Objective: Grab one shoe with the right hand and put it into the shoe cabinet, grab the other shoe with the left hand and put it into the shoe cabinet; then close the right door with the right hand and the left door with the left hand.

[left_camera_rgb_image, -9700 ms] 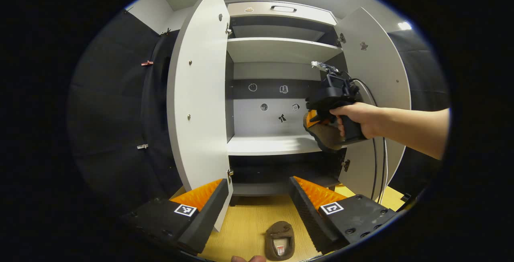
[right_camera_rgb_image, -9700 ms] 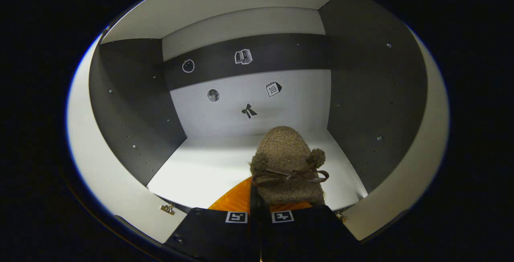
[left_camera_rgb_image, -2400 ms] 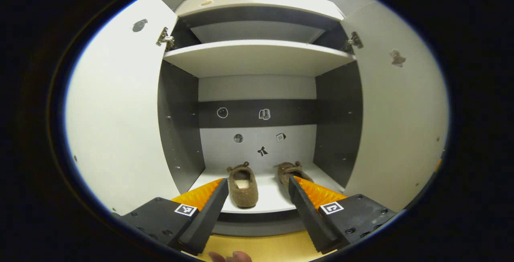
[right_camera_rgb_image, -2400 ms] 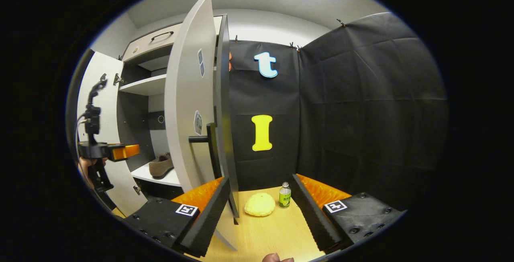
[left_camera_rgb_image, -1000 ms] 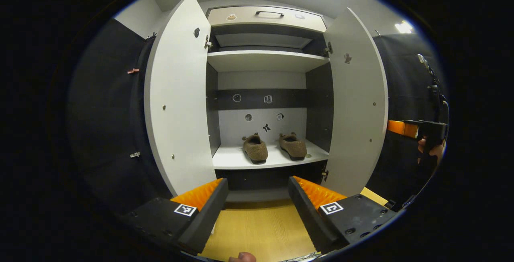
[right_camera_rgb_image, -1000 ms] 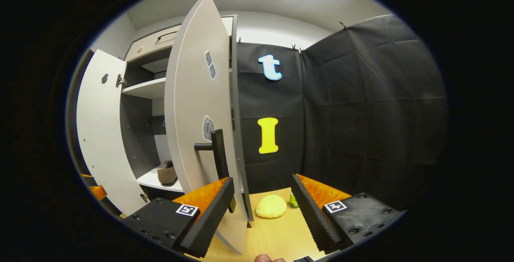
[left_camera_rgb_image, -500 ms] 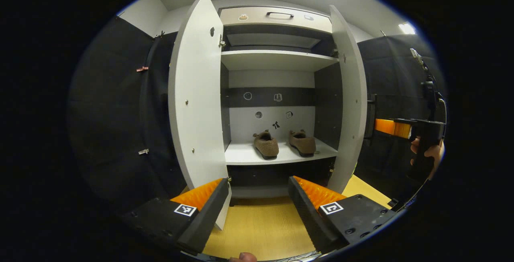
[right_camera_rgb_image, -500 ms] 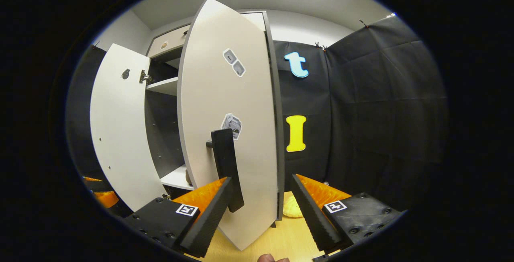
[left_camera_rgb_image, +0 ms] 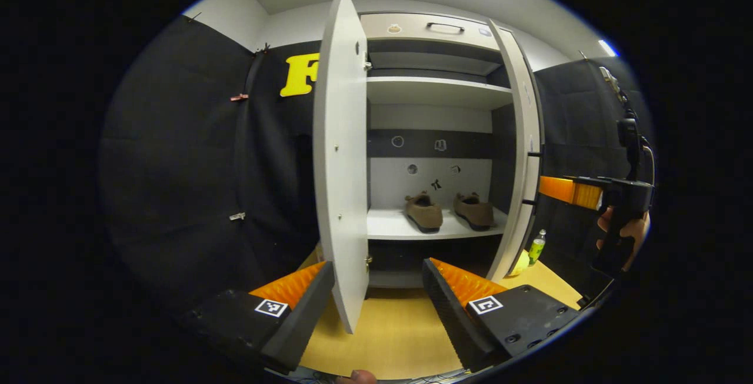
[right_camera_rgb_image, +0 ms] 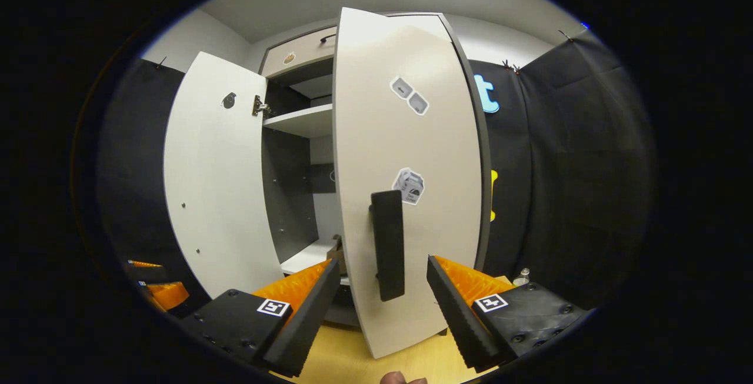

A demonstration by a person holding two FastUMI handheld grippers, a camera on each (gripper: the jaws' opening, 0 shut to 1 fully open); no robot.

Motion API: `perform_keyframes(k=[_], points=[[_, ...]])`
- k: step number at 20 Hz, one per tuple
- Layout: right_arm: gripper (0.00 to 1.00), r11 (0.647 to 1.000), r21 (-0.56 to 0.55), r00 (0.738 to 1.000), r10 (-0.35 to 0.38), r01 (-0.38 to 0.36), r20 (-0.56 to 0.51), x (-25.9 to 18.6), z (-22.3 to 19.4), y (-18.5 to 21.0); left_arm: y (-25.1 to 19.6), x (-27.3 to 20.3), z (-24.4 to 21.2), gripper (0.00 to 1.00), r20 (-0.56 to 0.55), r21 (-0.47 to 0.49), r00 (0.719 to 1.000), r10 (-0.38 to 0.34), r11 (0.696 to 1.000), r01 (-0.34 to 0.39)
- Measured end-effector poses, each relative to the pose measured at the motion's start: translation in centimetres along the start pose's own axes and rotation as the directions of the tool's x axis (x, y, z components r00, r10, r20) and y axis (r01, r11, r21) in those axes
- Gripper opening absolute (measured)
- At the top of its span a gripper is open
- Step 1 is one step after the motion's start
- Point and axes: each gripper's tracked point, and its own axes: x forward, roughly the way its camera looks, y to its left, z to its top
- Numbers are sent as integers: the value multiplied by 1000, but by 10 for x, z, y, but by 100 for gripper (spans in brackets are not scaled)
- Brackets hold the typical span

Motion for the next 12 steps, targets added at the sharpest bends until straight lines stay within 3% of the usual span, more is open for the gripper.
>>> perform_keyframes(k=[6,12], points=[[98,999,-14,999,34,-34,-32,-5,-16,23,101,23,15,96,42,2,981,190,982,-190],[98,998,-50,999,34,-35,-25,-12,-13,28,148,76,35,96,83,-14,969,231,973,-231]])
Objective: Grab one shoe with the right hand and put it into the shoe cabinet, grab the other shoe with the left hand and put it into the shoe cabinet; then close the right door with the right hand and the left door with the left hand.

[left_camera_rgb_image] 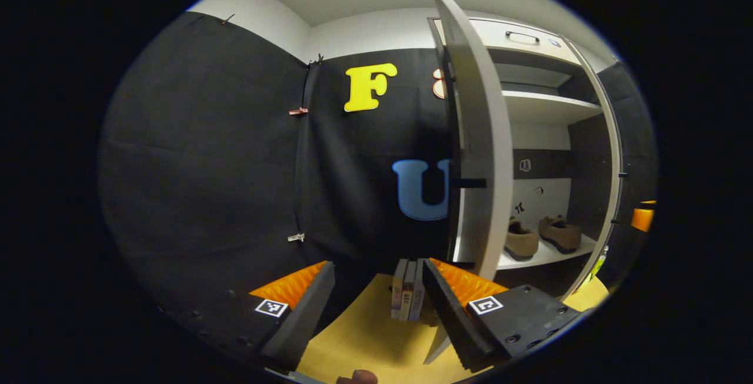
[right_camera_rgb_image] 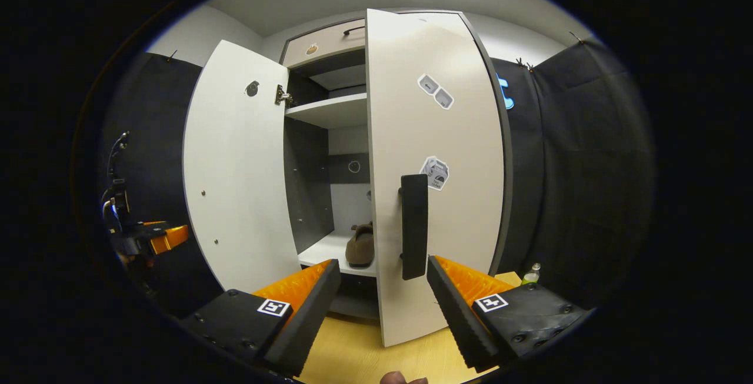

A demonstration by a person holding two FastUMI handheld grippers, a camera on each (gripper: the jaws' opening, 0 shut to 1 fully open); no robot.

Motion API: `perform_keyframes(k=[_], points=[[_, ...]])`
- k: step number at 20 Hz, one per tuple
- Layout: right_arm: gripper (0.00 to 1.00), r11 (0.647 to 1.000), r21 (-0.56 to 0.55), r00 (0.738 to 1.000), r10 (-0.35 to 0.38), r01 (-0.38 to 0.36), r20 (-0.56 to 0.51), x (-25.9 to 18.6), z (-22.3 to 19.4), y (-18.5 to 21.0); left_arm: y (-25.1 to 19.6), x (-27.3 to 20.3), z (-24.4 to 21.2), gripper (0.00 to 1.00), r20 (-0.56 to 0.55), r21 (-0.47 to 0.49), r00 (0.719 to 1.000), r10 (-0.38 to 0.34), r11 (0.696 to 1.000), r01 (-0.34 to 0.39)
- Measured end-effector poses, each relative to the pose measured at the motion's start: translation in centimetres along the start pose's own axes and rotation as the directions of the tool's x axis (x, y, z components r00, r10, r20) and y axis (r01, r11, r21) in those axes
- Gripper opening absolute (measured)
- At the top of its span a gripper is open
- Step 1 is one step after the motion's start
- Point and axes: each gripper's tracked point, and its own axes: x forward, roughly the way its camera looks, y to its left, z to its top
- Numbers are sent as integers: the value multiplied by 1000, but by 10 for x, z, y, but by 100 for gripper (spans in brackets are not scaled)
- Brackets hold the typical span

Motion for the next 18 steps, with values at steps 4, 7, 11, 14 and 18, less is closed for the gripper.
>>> perform_keyframes(k=[4,7,11,14,18], points=[[98,1000,-19,1000,-5,5,0,-1,0,-1,-7,17,0,96,-13,-43,999,-53,998,52],[98,1000,-21,1000,-7,7,2,-2,2,-1,-17,18,1,93,-11,-41,998,-63,997,63],[98,1000,-13,1000,-18,18,8,-4,3,-3,-35,12,0,94,-19,-17,996,-91,996,90],[98,1000,4,1000,-24,24,8,-5,3,-9,-56,2,-2,93,-25,-18,992,-120,993,120],[98,999,13,999,-29,29,14,-6,6,-14,-90,-10,-2,93,-27,-16,985,-173,985,172]])
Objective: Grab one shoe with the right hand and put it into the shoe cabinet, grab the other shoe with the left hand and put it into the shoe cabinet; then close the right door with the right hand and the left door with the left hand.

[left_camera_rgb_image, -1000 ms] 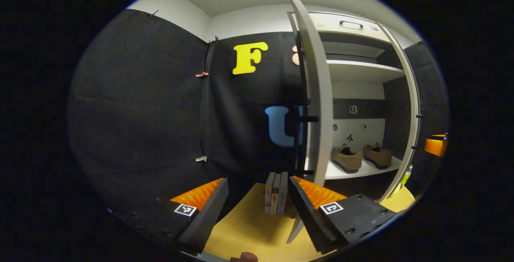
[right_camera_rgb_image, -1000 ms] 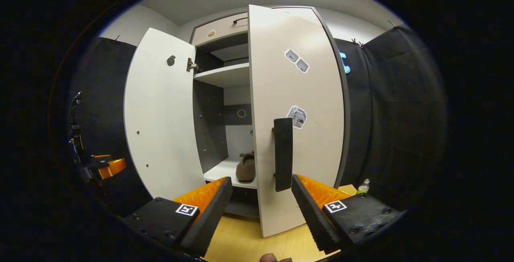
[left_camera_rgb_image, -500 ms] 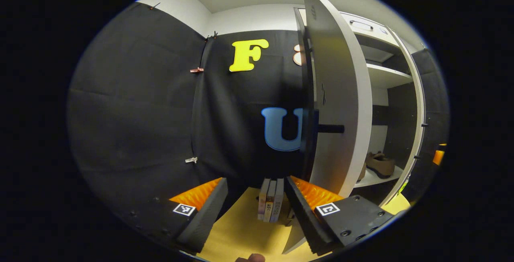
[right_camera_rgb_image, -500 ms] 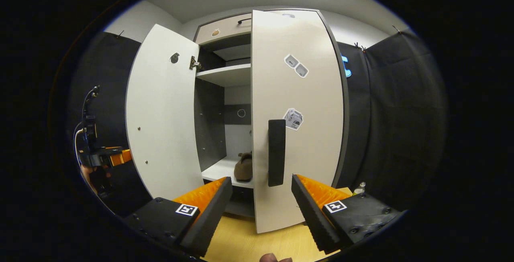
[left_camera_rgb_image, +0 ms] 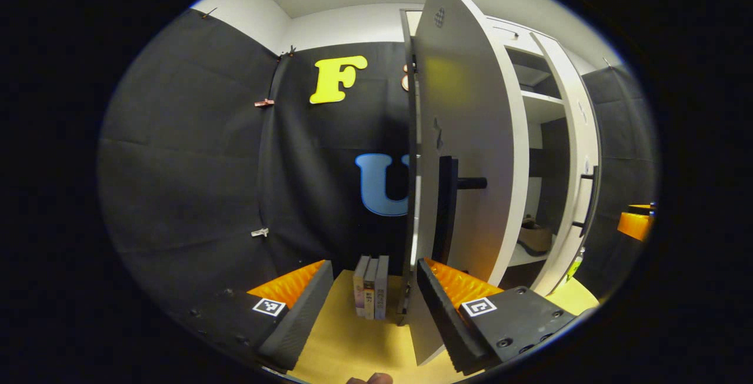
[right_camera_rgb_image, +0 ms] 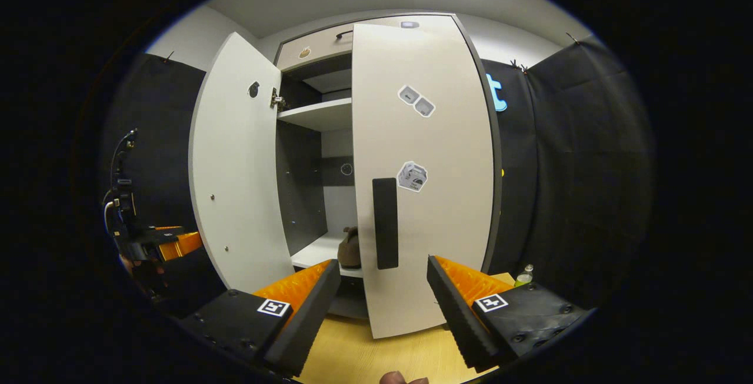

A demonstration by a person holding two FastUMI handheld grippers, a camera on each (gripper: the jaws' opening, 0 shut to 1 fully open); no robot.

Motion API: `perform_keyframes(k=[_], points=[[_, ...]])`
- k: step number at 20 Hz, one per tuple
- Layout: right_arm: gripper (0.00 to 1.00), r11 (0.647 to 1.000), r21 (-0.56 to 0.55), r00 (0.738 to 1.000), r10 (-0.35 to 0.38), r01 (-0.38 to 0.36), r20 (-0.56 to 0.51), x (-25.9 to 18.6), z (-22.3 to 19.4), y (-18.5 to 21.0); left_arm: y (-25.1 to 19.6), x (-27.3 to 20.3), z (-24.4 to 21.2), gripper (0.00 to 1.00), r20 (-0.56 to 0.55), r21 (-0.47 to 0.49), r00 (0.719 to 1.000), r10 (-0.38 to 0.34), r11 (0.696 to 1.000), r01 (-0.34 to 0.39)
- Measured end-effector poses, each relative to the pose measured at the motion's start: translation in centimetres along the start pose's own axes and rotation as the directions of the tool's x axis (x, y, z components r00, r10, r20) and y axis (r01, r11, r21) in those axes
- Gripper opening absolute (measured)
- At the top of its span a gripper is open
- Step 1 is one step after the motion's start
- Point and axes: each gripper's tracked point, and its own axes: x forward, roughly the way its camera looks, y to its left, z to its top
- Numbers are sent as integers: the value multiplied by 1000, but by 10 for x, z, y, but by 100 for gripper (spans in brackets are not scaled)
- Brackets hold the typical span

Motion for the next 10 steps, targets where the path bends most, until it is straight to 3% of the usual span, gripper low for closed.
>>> perform_keyframes(k=[10], points=[[98,1000,20,1000,-7,6,12,-3,7,-7,-83,8,-6,90,-16,-5,992,-127,992,127]])
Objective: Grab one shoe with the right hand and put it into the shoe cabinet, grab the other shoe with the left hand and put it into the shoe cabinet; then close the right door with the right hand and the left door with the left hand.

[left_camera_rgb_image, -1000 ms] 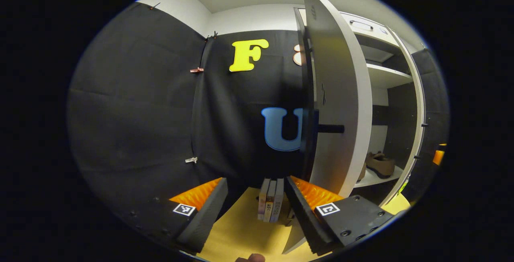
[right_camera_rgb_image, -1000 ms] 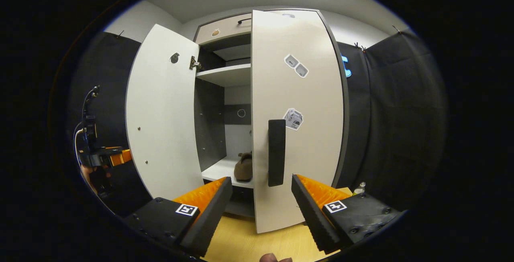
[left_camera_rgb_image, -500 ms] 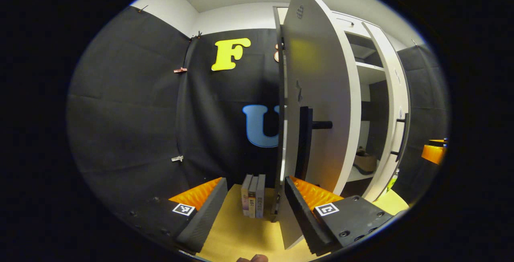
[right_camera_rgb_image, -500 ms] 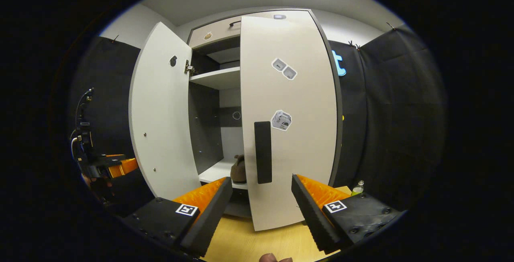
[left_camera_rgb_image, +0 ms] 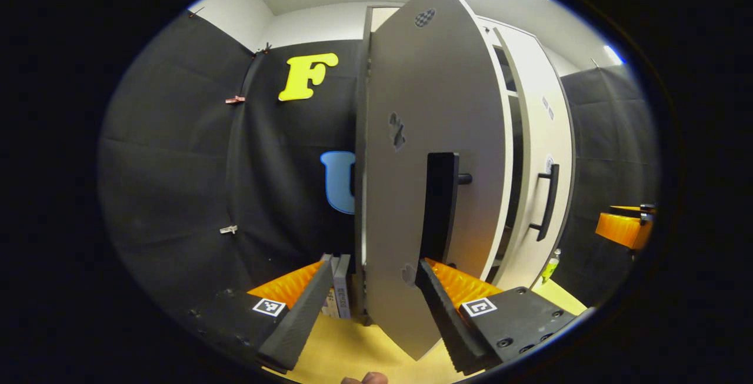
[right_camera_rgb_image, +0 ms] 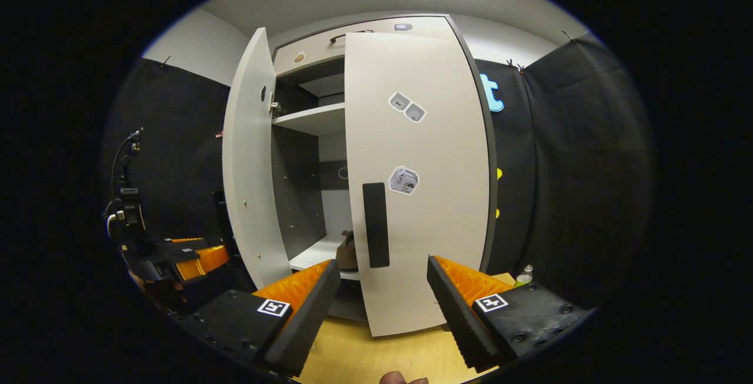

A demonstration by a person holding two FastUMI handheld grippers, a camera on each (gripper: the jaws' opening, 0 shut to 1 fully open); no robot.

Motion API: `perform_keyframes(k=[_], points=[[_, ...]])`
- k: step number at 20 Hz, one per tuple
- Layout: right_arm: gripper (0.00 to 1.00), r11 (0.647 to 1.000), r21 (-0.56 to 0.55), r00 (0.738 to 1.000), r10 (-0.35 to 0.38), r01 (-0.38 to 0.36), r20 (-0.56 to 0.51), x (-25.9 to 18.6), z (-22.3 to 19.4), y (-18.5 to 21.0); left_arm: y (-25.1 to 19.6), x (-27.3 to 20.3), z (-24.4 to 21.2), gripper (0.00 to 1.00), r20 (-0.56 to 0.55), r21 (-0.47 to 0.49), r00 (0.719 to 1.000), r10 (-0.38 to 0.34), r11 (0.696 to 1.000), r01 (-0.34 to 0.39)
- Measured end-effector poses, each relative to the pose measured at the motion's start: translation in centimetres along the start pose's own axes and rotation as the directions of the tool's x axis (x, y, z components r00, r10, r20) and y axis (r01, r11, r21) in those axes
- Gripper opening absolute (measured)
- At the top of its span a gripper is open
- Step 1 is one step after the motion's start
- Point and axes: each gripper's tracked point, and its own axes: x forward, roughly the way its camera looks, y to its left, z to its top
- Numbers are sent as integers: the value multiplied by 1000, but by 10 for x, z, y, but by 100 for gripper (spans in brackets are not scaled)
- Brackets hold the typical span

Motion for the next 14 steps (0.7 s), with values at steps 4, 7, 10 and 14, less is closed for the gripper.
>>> perform_keyframes(k=[4,7,10,14], points=[[98,1000,7,1000,-13,13,0,-1,0,-5,-43,1,-2,91,-9,20,997,-78,997,78],[98,1000,11,1000,-28,28,5,-4,0,-10,-70,-4,0,91,-9,33,993,-120,992,121],[98,999,19,999,-40,40,5,-6,1,-16,-90,-15,1,92,-4,29,989,-146,989,146],[98,998,26,998,-57,57,8,-10,2,-19,-102,-27,10,96,8,32,987,-158,987,157]])
